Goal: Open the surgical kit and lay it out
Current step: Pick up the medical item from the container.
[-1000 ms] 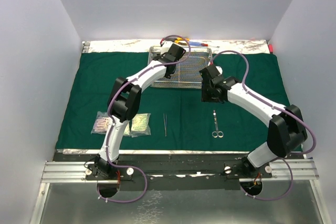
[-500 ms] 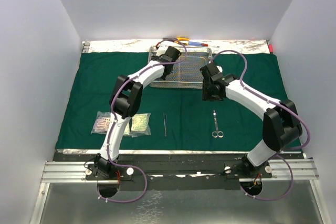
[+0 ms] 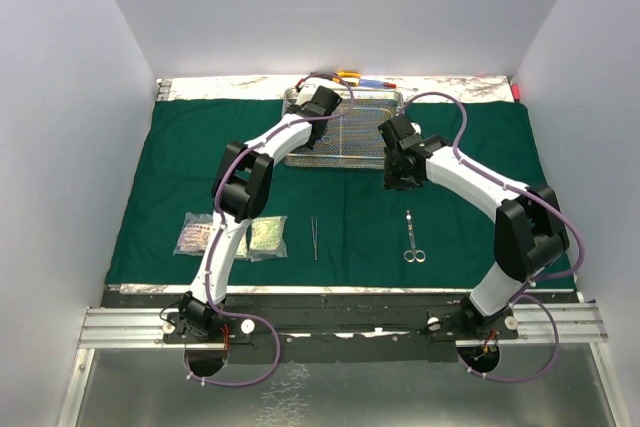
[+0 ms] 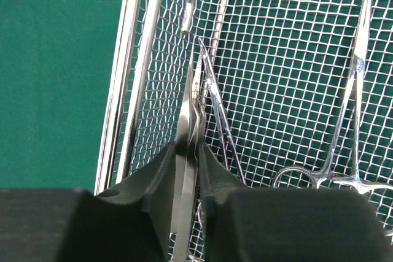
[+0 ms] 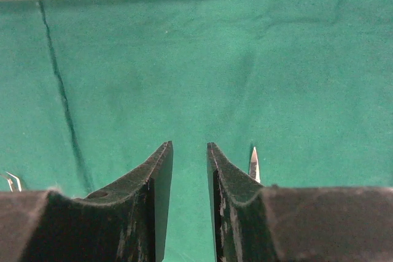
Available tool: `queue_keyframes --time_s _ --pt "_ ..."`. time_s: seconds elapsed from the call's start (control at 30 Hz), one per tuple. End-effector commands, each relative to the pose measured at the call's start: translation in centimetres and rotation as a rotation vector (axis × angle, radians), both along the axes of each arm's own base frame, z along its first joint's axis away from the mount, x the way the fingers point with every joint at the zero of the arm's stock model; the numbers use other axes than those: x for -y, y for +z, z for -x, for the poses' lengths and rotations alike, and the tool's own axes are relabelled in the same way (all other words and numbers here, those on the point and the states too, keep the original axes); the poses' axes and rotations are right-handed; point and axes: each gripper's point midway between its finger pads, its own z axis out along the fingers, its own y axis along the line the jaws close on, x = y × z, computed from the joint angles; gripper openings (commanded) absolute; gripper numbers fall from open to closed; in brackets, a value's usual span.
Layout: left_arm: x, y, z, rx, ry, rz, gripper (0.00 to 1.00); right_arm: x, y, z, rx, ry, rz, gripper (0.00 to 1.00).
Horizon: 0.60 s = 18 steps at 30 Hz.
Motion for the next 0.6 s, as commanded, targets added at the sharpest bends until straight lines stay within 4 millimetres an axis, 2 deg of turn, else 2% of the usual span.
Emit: queue_keyframes --time_s 0.0,0.07,0.13,0.27,0.57 --pt "0.0 -0.1 -0.6 -0.004 -0.009 0.013 0.16 0.0 0.0 -0.1 -0.023 -0.004 0.0 0.32" --pt "0.3 0.6 -0.7 0.003 -0.018 0.036 0.07 0.0 0.0 -0.1 -0.024 -0.006 0.001 0.31" --pt "0.9 2.3 -0.6 0.026 -0.024 0.085 0.0 0.0 0.0 -0.1 -0.025 -0.01 0.002 0.29" --pt "1.6 5.2 -0.6 0.072 -0.032 0.149 0.0 0.1 0.0 -0.1 -0.023 -0.018 -0.002 0.28" --pt "3.3 9.5 -1.0 0.128 -0.082 0.253 0.0 -0.2 0.5 -0.3 -0.013 -0.028 -0.016 0.26"
